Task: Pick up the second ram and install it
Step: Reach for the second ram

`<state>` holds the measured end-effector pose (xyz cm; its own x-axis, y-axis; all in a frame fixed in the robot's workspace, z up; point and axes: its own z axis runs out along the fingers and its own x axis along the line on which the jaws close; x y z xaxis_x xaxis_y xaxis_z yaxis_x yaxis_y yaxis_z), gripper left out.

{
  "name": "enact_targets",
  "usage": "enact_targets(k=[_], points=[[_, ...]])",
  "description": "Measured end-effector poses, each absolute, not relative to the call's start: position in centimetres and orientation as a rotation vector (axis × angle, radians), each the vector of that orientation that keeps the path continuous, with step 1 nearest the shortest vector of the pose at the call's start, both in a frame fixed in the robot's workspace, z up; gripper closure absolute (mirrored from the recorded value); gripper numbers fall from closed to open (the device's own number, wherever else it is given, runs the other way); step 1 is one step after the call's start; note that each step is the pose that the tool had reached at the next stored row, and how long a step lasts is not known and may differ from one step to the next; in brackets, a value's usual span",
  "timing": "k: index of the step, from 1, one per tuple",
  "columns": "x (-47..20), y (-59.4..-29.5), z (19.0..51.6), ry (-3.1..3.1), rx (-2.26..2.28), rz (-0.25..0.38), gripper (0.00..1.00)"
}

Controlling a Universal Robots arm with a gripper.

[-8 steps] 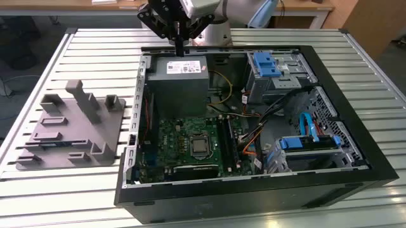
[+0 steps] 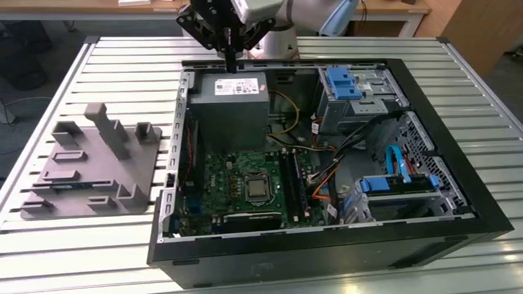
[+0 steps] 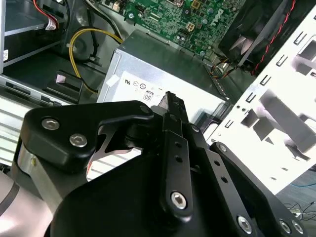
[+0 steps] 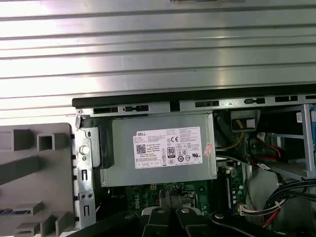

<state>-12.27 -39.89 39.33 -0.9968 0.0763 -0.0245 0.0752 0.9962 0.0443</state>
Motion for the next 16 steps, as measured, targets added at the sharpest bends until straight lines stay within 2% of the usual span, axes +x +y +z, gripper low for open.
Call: enact_targets(k=[16], points=[[-17.2,-39.9,39.3,3.112,0.118,0.068,0.9]])
